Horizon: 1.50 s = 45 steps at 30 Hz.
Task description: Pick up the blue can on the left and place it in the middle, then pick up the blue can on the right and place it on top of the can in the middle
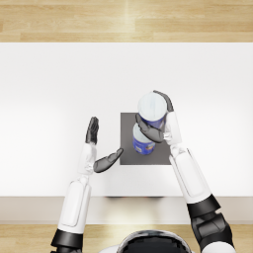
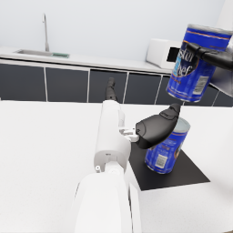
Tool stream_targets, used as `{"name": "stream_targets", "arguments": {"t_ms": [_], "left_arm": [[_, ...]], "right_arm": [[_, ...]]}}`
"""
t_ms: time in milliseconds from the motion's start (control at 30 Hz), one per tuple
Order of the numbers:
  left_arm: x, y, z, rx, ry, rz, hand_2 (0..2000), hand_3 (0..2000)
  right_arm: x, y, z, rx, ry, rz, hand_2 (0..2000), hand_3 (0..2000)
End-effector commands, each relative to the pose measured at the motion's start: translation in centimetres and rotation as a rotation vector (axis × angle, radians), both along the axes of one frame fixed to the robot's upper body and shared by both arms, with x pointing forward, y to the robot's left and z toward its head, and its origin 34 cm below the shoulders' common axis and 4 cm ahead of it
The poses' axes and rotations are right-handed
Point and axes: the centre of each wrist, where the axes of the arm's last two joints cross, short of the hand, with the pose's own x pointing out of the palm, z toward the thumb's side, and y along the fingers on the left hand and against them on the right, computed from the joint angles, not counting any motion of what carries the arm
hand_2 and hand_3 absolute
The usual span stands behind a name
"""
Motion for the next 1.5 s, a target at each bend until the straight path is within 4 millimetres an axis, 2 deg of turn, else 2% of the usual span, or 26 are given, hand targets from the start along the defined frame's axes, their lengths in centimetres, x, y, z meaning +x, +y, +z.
{"name": "stream_targets", "arguments": {"t_ms": [33,133,467,600,700,733,767,833,867,1033,1067,1100,1367,1500], "left_arm": [[-0.2,0.3,0.8,-0.01,-0.03,0.011,0,0],[-0.2,0.4,1.1,-0.02,-0.042,0.017,0,0],[0.0,0.2,0.4,-0.037,-0.013,0.025,0,0],[-0.1,0.2,0.3,-0.045,-0.01,0.029,0,0],[-0.1,0.1,0.4,-0.051,-0.013,0.029,0,0],[-0.2,0.0,0.5,-0.053,-0.018,0.025,0,0],[-0.1,0.0,0.5,-0.055,-0.018,0.026,0,0],[-0.2,-0.2,0.5,-0.058,-0.018,0.025,0,0],[-0.2,-0.3,0.6,-0.061,-0.021,0.022,0,0],[0.0,-0.7,1.5,-0.076,-0.049,0.014,0,0],[0.0,-0.8,1.6,-0.078,-0.052,0.012,0,0],[0.0,-0.8,1.6,-0.08,-0.052,0.013,0,0],[-0.1,-1.2,2.4,-0.098,-0.081,0.005,0,0],[-0.3,-1.1,4.5,-0.123,-0.16,0.01,0,0]], "right_arm": [[0.5,0.6,-1.2,-0.029,0.049,0.0,2000,1520],[0.3,0.7,-2.4,-0.038,0.094,-0.011,2000,1520],[1.0,1.6,-3.9,-0.037,0.162,-0.03,2000,1520],[1.1,1.5,-5.7,-0.05,0.201,-0.069,2000,1520],[0.6,1.6,-5.3,-0.037,0.171,-0.074,2000,1520],[0.5,1.6,-5.1,-0.032,0.164,-0.072,639,1193],[0.4,1.4,-4.9,-0.018,0.161,-0.083,0,867],[0.5,1.4,-4.8,-0.018,0.181,-0.074,0,213],[0.3,1.4,-4.4,-0.012,0.178,-0.067,0,0],[-0.2,1.6,-1.6,0.045,0.112,-0.042,0,0],[-0.3,1.2,-1.0,-0.26,-0.009,0.016,0,0],[-0.5,1.5,-0.2,0.001,0.048,-0.025,0,0],[-2.4,0.4,5.2,0.148,-0.126,-0.027,0,0],[-3.6,-1.3,7.8,0.242,-0.222,-0.064,0,0]]}}
